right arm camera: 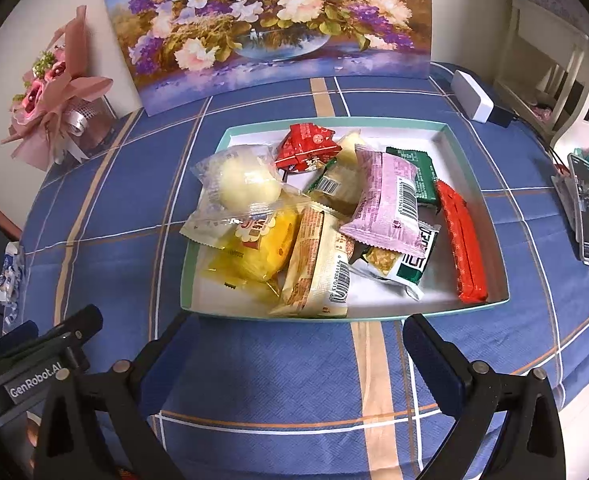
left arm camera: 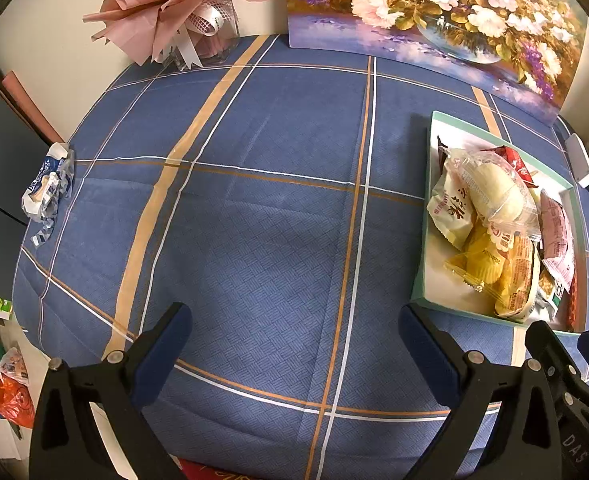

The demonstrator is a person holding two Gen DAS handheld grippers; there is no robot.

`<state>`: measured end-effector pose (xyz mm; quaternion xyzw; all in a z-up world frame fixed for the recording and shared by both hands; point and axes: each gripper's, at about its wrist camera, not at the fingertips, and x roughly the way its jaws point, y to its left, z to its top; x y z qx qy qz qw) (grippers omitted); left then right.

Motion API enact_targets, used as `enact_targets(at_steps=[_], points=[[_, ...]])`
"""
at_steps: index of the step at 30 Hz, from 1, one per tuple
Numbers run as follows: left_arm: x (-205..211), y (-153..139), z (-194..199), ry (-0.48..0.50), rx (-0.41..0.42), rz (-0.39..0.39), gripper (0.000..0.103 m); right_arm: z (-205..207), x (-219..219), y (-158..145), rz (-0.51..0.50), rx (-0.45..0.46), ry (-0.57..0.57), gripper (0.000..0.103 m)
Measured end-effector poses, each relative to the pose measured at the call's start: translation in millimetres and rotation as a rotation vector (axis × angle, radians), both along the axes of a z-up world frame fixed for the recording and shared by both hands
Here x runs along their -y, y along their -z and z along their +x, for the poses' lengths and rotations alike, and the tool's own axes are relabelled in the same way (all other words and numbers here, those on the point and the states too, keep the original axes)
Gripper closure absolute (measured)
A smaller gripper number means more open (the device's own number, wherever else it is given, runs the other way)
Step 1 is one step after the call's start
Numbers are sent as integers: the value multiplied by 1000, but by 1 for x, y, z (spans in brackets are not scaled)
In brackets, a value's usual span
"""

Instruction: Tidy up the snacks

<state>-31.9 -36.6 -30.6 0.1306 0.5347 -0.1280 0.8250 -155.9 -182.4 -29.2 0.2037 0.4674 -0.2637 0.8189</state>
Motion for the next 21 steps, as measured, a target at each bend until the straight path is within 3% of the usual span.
enact_targets(at_steps=[21], points=[[-1, 2, 1, 0, -4, 2, 1, 3, -2, 0, -9, -14, -18, 0]])
